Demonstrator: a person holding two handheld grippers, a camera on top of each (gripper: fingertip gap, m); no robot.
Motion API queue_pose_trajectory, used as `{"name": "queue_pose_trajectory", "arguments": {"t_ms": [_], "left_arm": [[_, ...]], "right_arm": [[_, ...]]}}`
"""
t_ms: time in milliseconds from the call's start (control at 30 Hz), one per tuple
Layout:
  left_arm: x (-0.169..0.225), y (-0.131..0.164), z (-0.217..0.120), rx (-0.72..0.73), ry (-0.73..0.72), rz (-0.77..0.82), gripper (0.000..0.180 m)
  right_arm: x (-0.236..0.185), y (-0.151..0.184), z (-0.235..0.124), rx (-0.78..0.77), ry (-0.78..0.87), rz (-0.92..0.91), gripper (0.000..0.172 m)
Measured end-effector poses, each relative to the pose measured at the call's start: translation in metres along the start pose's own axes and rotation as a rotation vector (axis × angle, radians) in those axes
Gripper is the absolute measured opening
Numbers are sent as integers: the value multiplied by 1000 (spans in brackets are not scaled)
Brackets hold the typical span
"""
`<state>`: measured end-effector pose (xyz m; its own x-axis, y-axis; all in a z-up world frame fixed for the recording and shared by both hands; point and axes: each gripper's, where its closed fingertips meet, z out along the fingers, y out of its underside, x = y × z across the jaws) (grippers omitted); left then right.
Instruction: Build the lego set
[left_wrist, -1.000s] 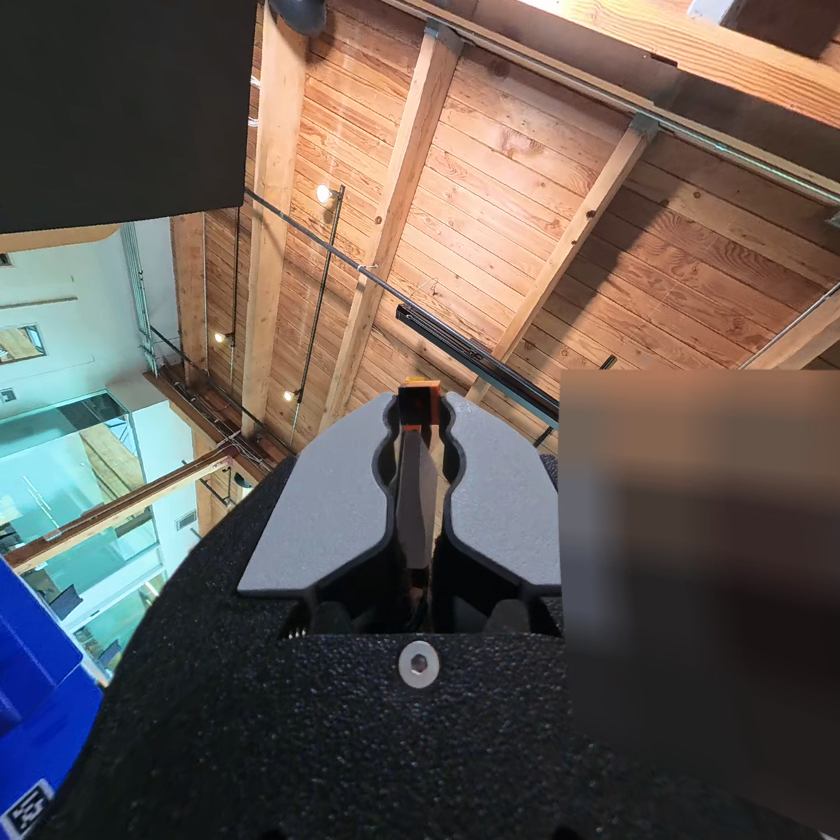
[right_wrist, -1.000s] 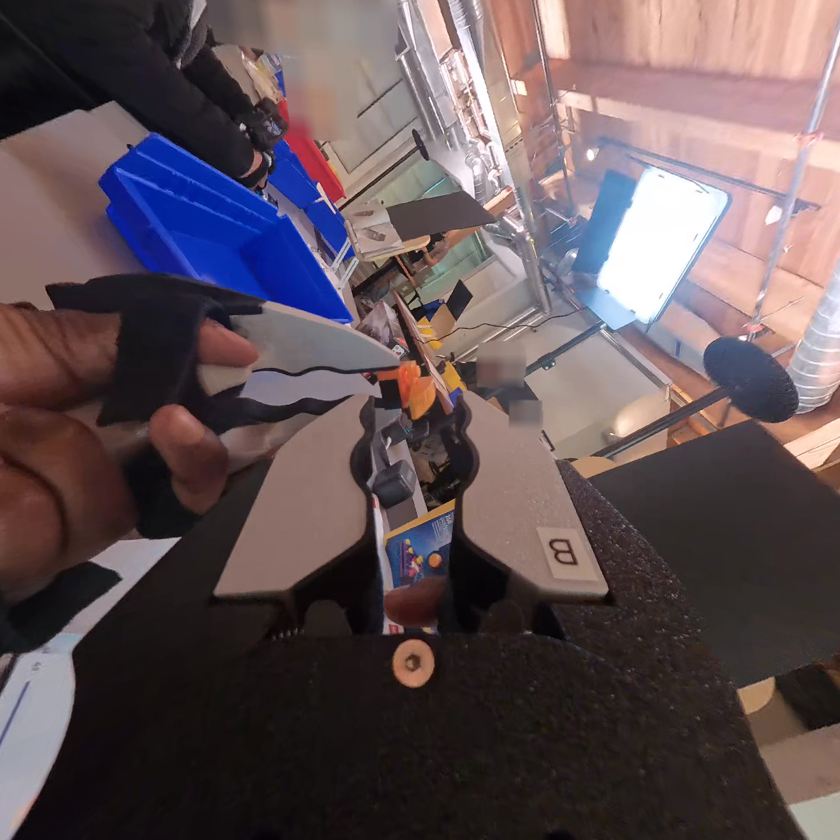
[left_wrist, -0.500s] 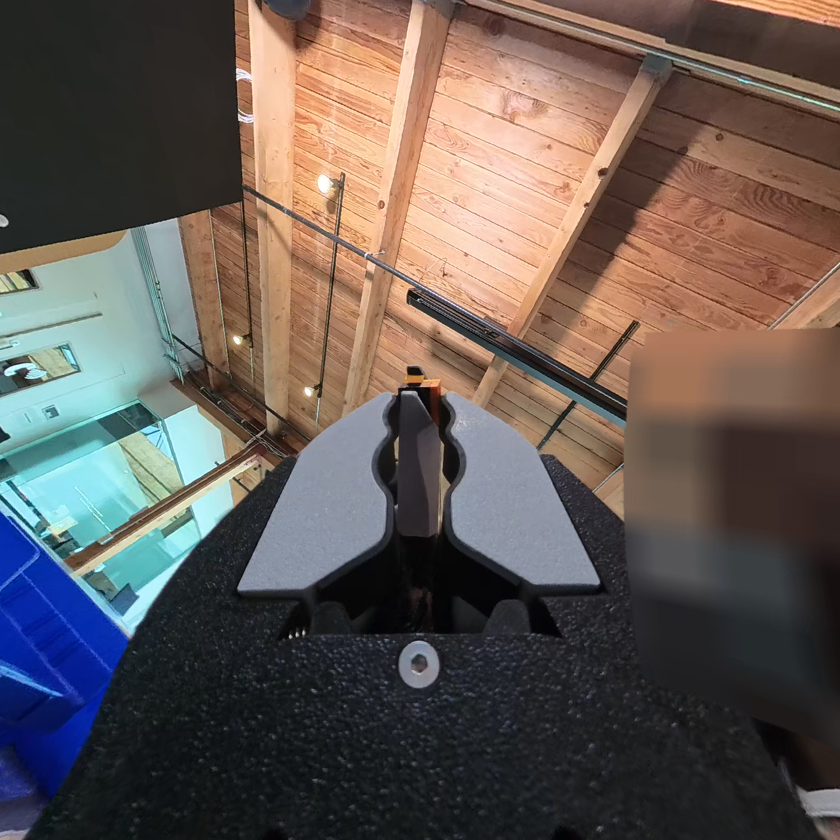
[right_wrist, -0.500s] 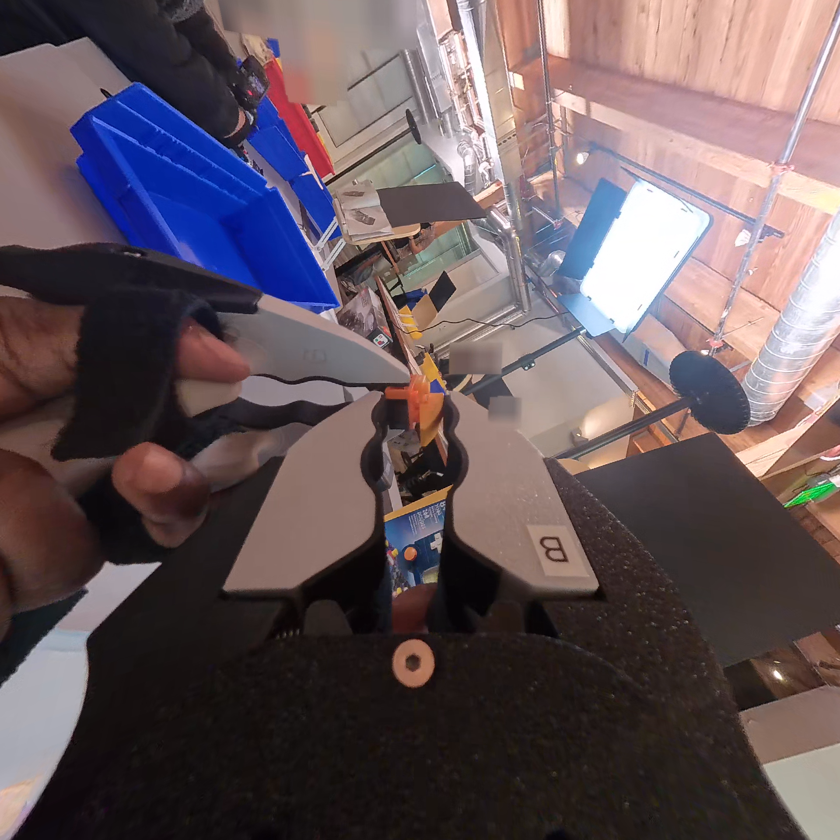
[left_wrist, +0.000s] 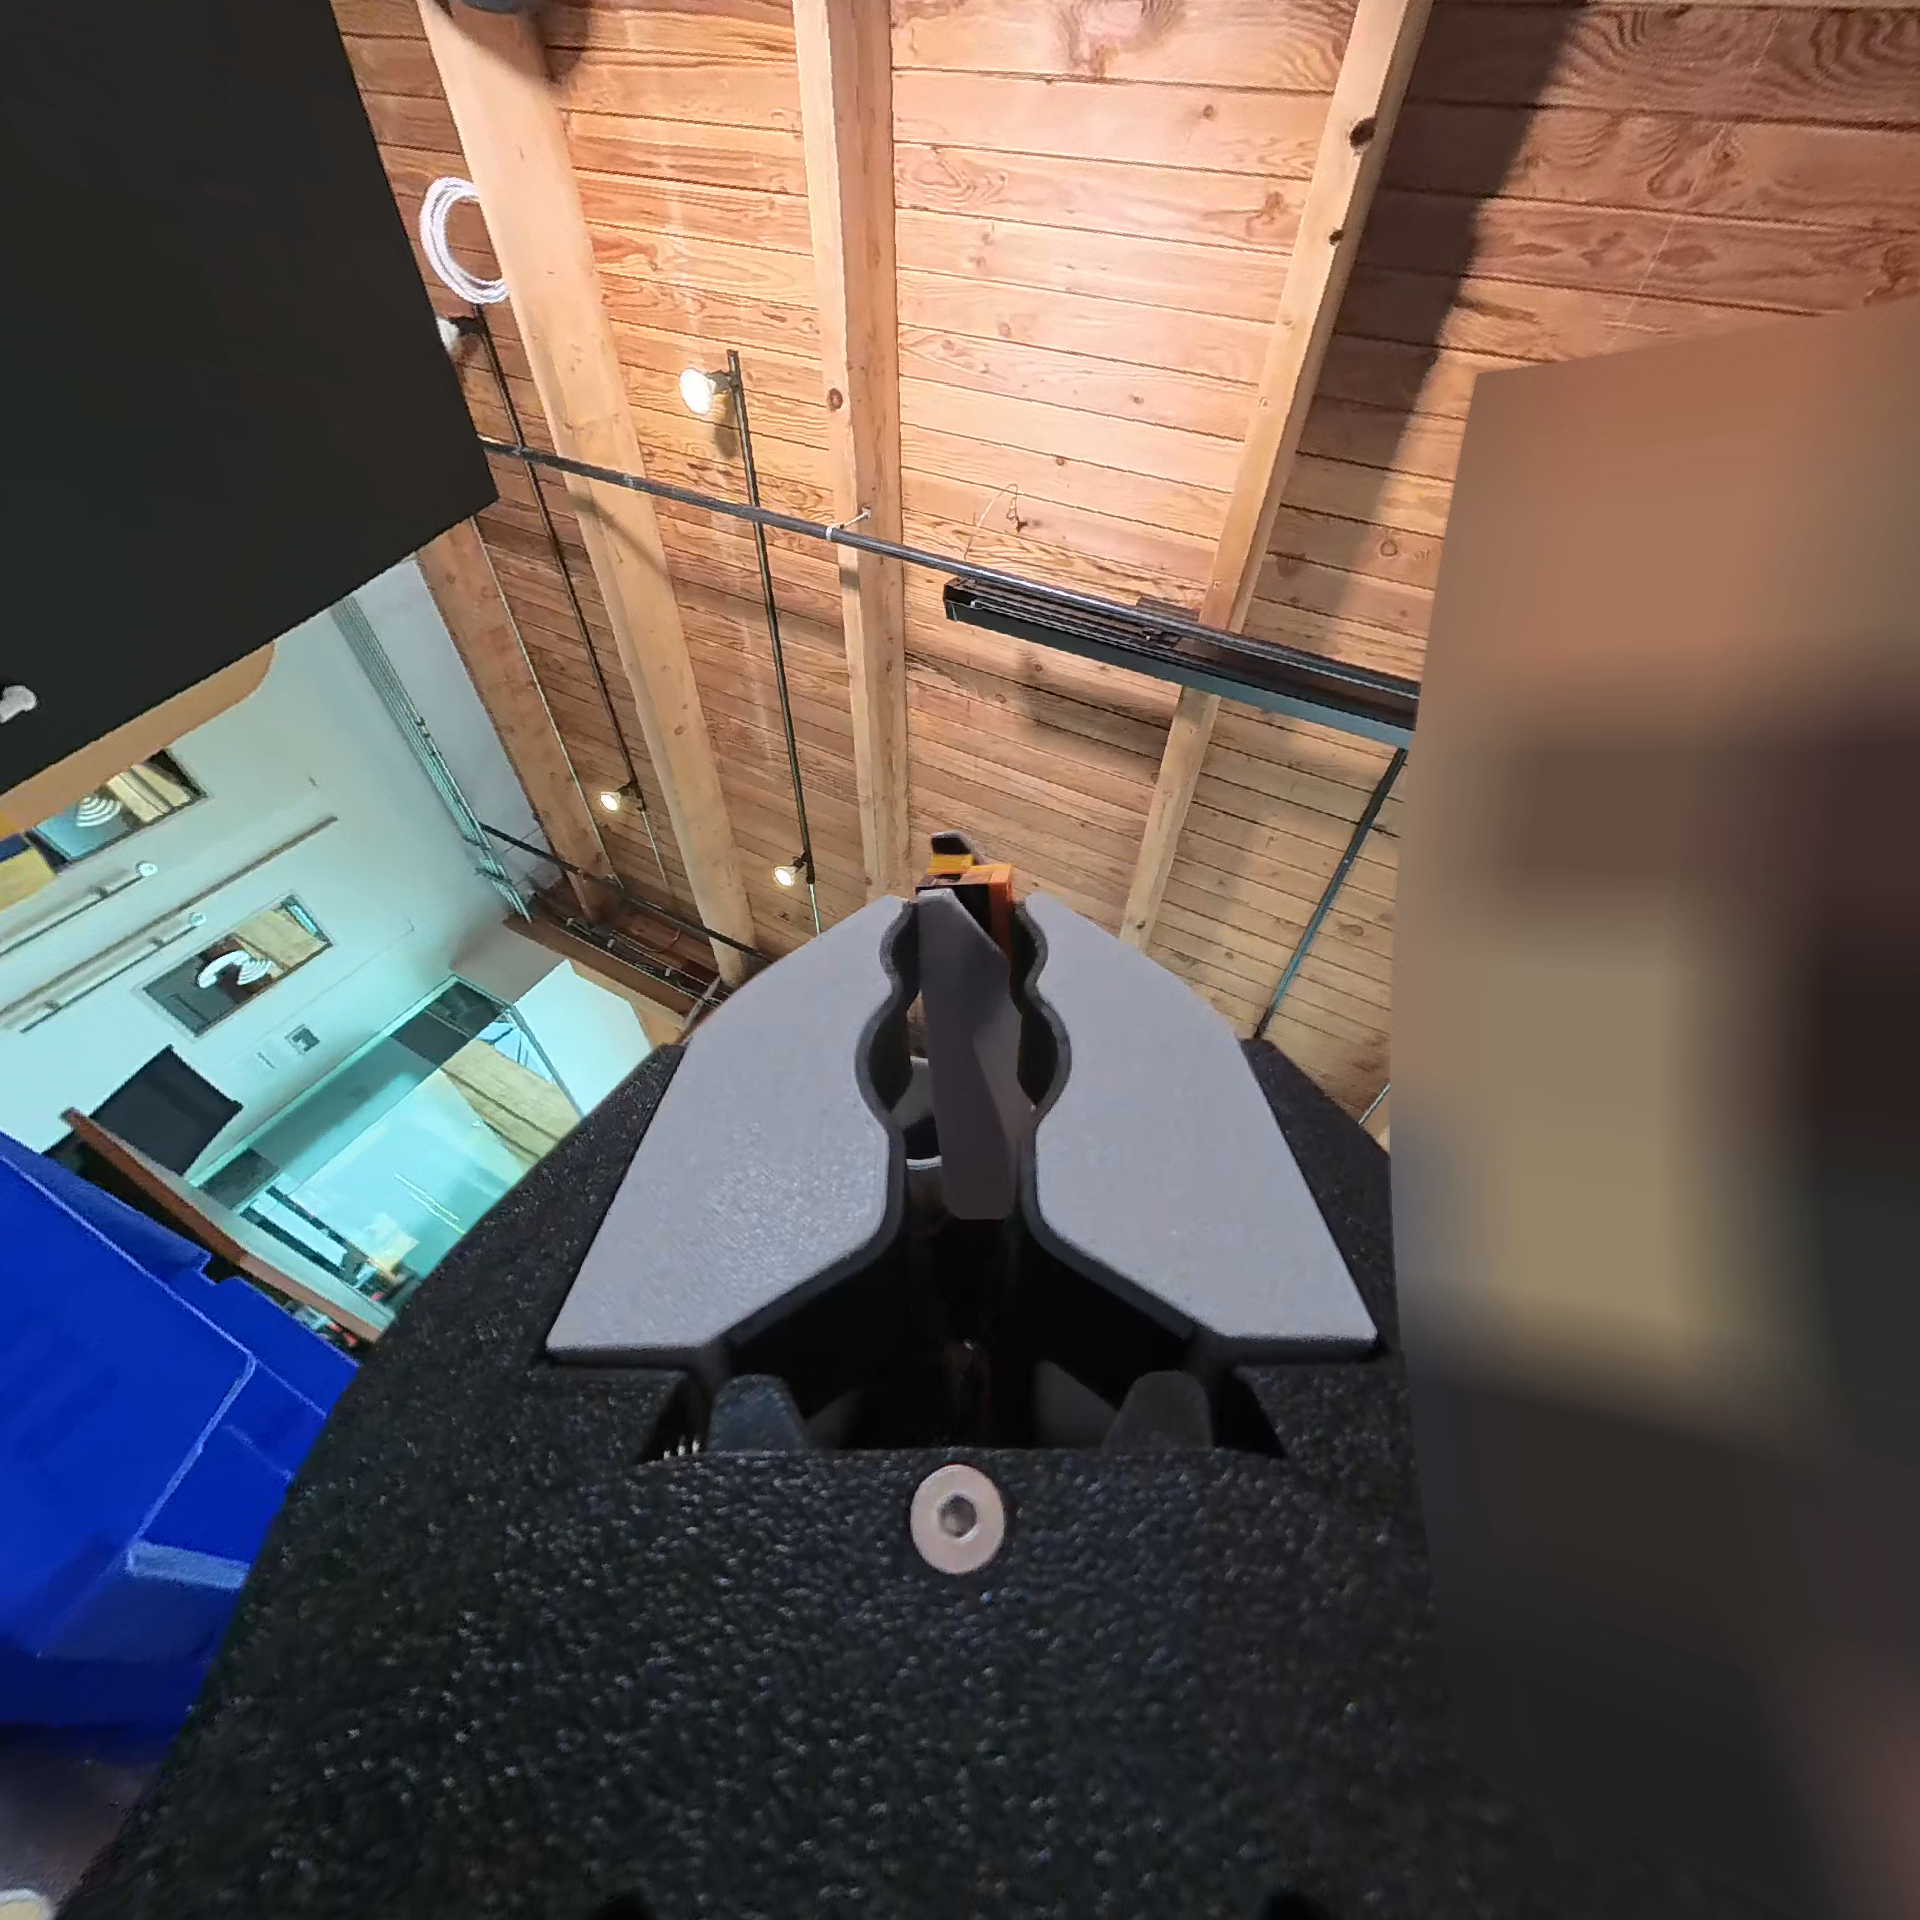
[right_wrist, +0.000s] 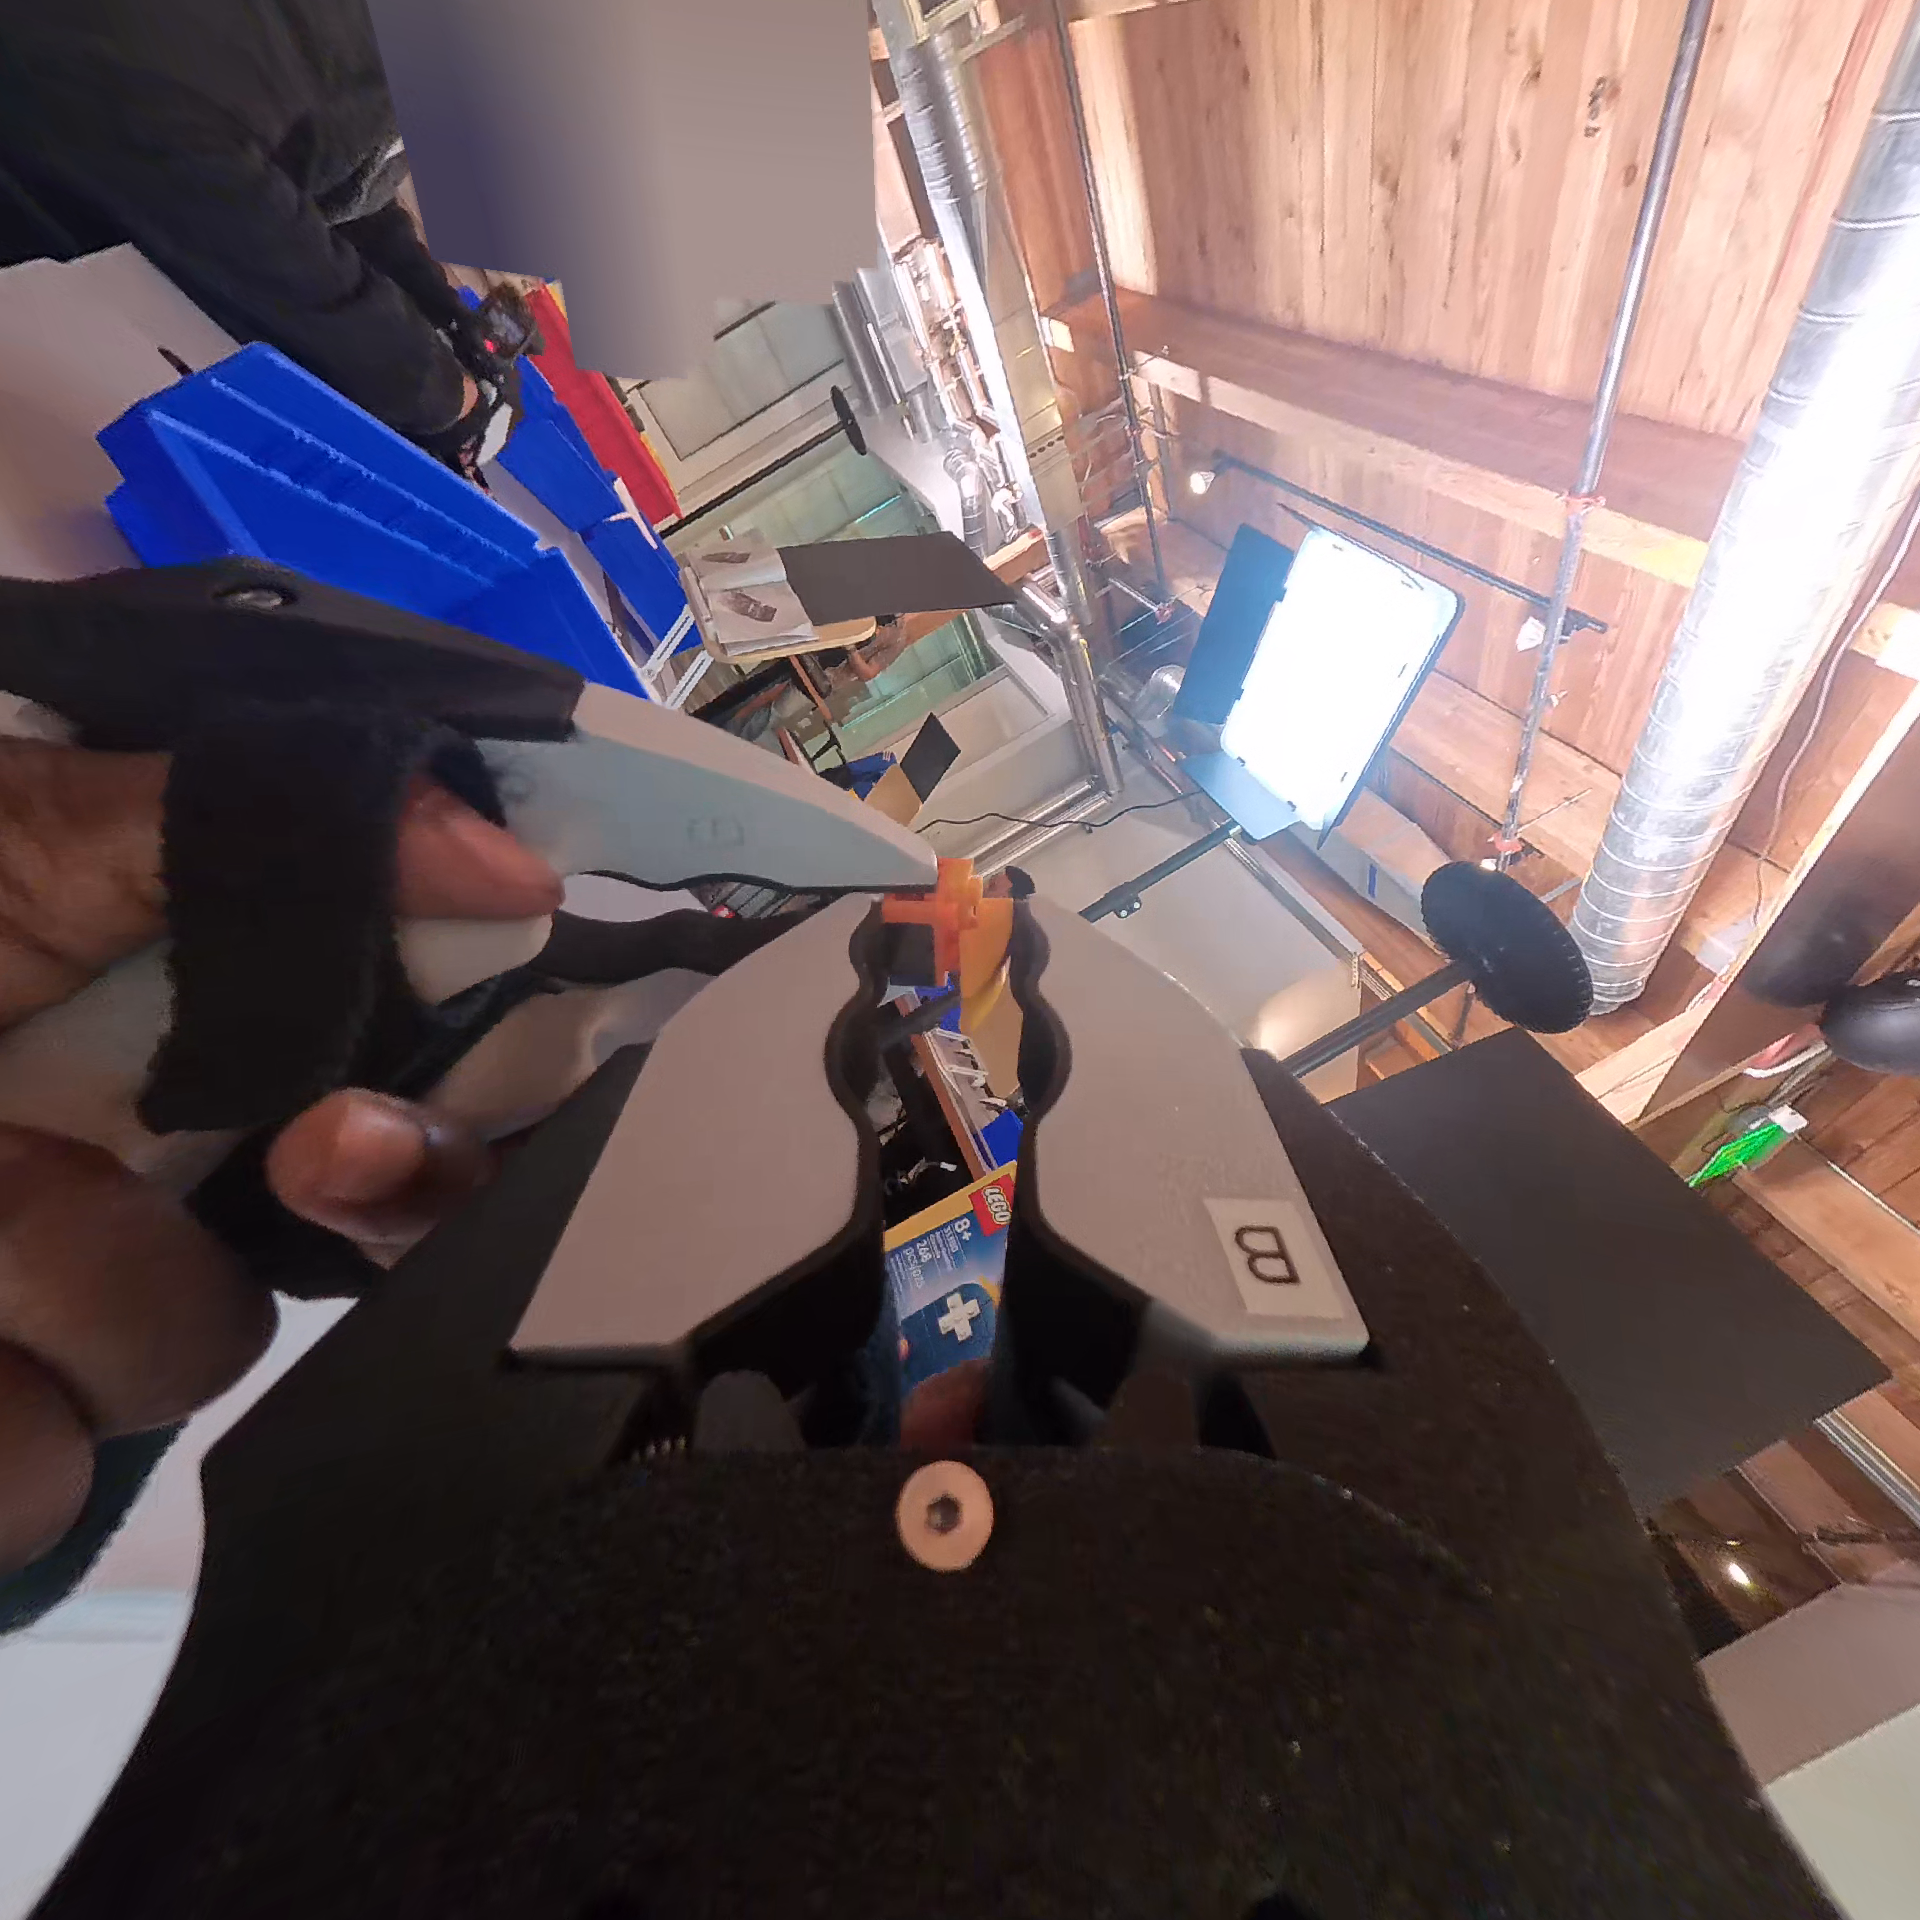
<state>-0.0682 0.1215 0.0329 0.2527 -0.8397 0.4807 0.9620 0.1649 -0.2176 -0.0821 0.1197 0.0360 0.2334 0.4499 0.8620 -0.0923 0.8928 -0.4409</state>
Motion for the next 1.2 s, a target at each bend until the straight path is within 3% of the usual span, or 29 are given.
{"name": "queue_pose_trajectory", "arguments": {"t_ms": [200, 533, 667, 767, 1000, 1100, 1200], "left_arm": [[-1, -3, 1, 46, -2, -12, 15], [-2, -2, 0, 20, -12, 193, 16], [-2, 5, 6, -157, -16, 289, 19], [-7, 3, 8, -282, -53, 349, 31], [-9, 25, -7, -638, -40, 115, 31], [-7, 31, -13, -723, -29, 93, 34], [1, 38, -17, -801, 10, 91, 25]], "right_arm": [[1, 1, 3, -15, 56, 40, 22], [1, 3, 2, -5, 86, 82, 22], [5, 6, -3, 38, -18, 173, 22], [5, 5, -7, 72, -117, 212, 22], [-11, 6, -20, 111, -316, 129, 22], [-16, 1, -26, 126, -374, 101, 22], [-19, -2, -32, 150, -427, 88, 22]]}}
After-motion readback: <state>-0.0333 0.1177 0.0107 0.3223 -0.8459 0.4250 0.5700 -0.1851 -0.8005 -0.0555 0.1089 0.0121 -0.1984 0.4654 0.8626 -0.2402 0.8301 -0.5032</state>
